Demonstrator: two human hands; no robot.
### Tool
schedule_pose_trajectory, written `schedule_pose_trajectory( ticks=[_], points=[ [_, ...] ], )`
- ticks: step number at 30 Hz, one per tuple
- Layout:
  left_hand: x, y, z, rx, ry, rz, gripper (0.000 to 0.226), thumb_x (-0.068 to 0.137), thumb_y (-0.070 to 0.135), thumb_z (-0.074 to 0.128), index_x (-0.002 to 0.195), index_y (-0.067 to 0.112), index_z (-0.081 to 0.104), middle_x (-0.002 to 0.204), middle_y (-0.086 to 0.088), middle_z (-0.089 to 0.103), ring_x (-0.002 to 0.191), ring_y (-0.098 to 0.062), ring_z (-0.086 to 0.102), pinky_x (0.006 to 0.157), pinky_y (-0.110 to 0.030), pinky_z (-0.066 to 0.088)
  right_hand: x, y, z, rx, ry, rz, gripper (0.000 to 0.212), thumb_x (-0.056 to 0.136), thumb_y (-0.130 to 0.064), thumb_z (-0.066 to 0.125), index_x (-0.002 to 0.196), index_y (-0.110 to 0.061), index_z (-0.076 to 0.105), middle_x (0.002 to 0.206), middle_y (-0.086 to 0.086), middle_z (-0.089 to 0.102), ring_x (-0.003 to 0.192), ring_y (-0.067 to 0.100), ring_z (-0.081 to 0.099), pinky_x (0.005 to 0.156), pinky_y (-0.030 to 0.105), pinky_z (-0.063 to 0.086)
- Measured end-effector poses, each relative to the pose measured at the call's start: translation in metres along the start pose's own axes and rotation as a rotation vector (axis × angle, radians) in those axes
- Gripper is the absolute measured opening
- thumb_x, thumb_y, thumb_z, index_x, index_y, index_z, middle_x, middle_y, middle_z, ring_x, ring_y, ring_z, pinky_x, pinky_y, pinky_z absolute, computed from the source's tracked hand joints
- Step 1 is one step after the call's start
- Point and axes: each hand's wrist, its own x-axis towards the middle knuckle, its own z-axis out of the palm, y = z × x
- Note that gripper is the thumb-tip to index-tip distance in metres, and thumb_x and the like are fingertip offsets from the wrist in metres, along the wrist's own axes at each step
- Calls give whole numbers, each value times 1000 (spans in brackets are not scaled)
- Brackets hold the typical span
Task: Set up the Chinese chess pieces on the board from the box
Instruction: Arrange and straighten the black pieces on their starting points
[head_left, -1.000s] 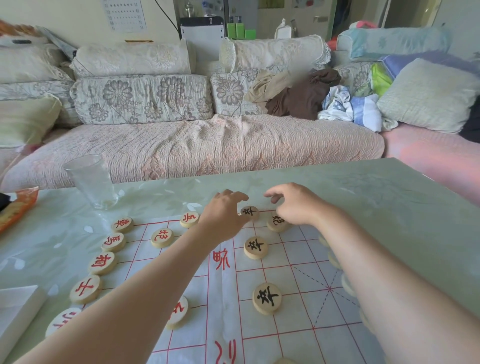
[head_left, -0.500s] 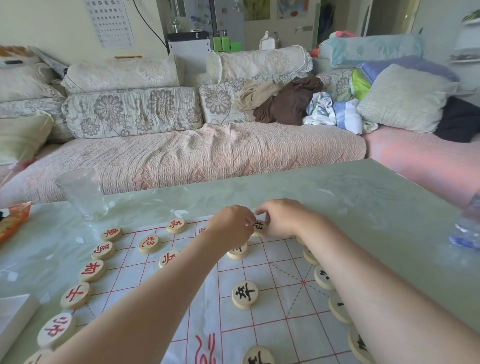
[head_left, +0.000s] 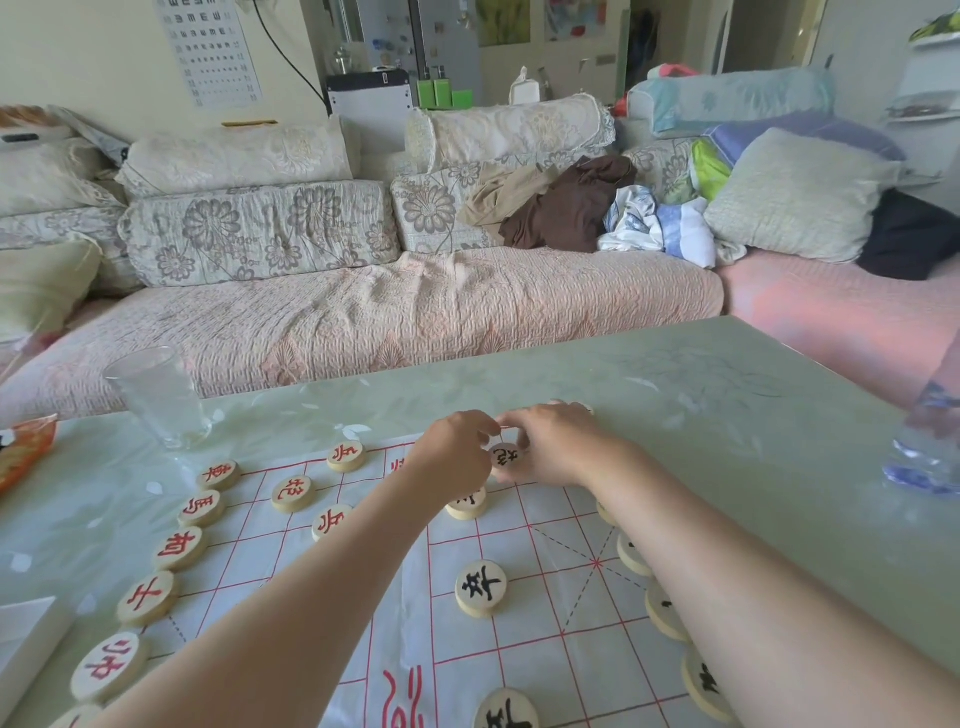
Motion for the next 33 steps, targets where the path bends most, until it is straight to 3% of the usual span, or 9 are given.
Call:
schedule_pose_trajectory(
  ticks=[3,7,13,16,21,23,27,30,33],
  points=[
    [-2,-1,-1,83,1,2,38,85,6,52,113,28,62,110,12,65,105,-13,61,90,-31,51,1,1,-1,44,-24,7,61,82,-55,64,139,-40,50,129,-12,58,124,16,49,94,28,36],
    [-3,-4,1,80,-17,3,39,84,6,51,112,31,62,110,15,67,102,-11,62,89,-29,51,2,4,1,149,-74,-24,46,88,-39,64,132,-45,54,118,-21,63,104,9,58,66,15,34],
    [-1,-5,3,88,32,16,42,84,5,55,118,29,61,119,7,62,111,-16,58,91,-30,49,3,5,4,40,-2,26,66,80,-61,64,140,-38,51,132,-11,58,126,16,50,101,33,38],
    [-1,-6,5,82,10,28,40,82,6,55,114,29,63,112,11,67,102,-12,61,85,-26,50,4,6,4,111,-27,-6,57,84,-53,63,138,-42,50,130,-20,59,123,14,52,95,29,41],
    [0,-6,5,71,-7,21,40,83,9,58,118,27,63,115,11,66,104,-13,61,86,-25,48,8,5,10,105,43,-11,19,80,-56,61,93,-43,59,103,-19,68,100,14,59,72,27,40],
    [0,-6,6,76,-7,29,39,83,12,60,120,26,63,117,10,66,105,-15,61,84,-23,47,9,6,10,116,27,-20,23,76,-62,57,80,-40,55,100,-17,67,94,15,59,71,28,44],
    [2,-6,7,89,-8,61,35,82,17,67,117,22,66,116,5,67,105,-18,62,89,-27,48,6,4,6,172,-3,-27,60,64,-76,42,103,-37,64,106,-18,68,98,16,61,86,34,51],
    [3,-4,8,80,-3,54,30,81,21,70,111,22,67,112,1,69,102,-20,63,88,-33,50,5,4,3,203,-33,-24,40,79,-56,59,113,-37,66,112,-17,68,103,16,62,89,33,51],
    [4,-3,9,102,-3,54,29,83,26,70,111,23,66,112,1,68,102,-20,63,88,-34,50,3,3,1,221,-46,-25,32,83,-46,64,113,-37,65,113,-17,67,92,10,60,74,24,47]
  ],
)
